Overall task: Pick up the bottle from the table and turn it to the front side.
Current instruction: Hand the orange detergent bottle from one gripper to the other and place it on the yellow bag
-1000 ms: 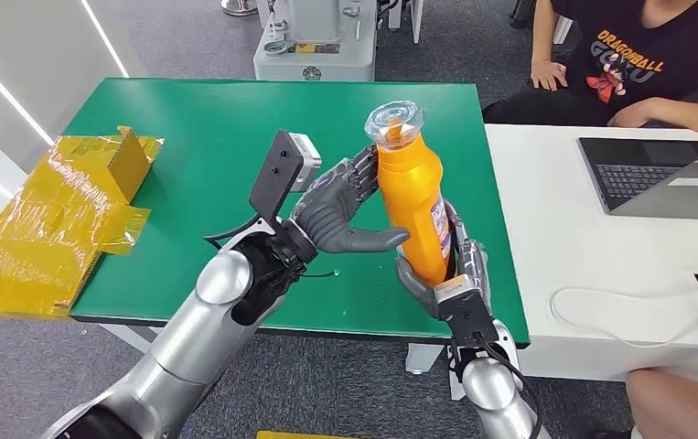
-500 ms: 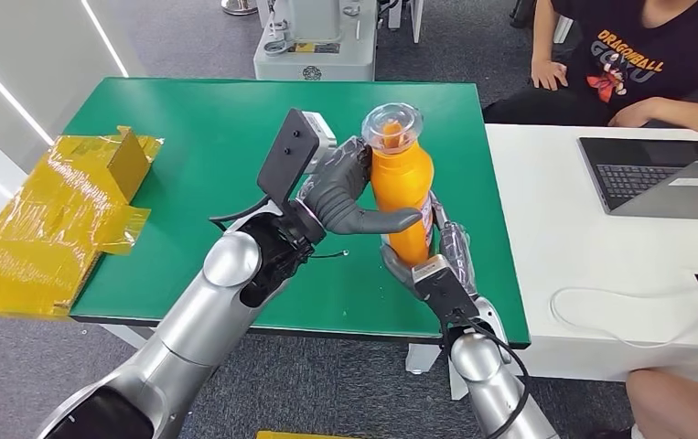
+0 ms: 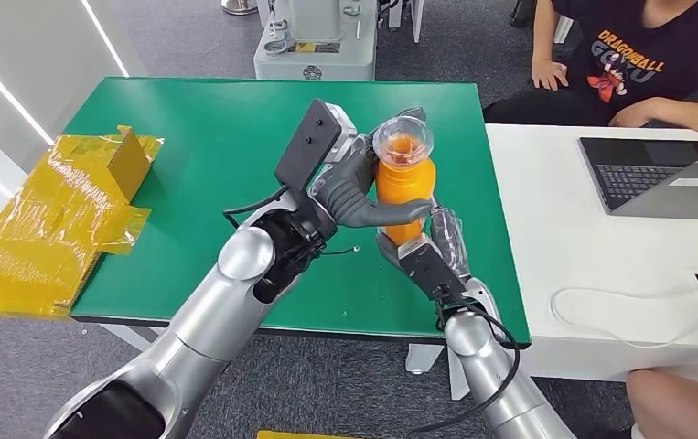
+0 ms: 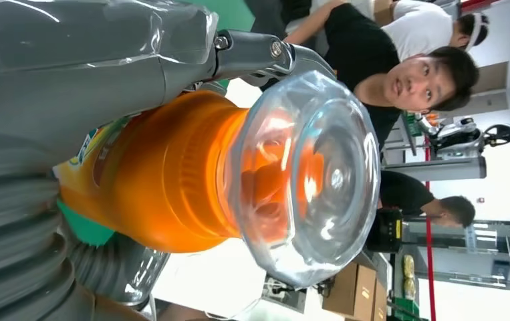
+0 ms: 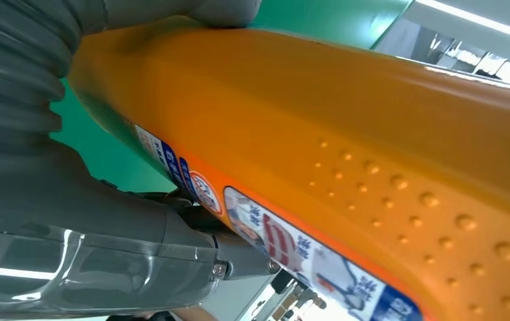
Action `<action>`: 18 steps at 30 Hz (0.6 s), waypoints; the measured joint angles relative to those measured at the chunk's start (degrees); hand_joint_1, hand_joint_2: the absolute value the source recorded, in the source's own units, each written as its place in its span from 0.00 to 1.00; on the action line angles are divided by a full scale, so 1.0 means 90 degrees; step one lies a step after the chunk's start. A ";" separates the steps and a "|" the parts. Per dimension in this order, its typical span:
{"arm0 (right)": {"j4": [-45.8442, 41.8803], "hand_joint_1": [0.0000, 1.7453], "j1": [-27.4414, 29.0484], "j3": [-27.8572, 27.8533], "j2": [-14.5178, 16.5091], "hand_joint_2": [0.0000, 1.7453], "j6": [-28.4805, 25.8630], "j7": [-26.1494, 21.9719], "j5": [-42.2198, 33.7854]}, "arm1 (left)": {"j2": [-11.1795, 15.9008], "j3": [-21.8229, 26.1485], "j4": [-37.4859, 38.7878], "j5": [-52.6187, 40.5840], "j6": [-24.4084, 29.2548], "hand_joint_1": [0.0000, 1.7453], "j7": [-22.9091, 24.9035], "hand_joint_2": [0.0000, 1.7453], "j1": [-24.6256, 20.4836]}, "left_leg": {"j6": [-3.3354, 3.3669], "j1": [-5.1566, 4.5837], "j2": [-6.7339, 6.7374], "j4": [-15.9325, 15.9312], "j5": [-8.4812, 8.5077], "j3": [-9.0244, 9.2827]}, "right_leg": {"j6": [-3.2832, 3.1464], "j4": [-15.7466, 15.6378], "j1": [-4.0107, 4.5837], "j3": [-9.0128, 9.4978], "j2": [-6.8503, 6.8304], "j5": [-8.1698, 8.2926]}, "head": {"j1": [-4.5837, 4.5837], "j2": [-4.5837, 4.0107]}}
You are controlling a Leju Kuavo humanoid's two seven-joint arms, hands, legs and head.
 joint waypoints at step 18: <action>0.0990 1.00 -0.0554 0.0152 0.0094 1.00 -0.0425 -0.0169 -0.0256 | -0.0196 -0.0034 0.0197 0.0127 0.0252 0.00 -0.0123 1.00 0.0144 | 0.0000 0.0001 -0.0002 -0.0001 0.0000 -0.0001 | 0.0000 0.0002 0.0001 -0.0001 0.0000 0.0000 | 0.0001 0.0000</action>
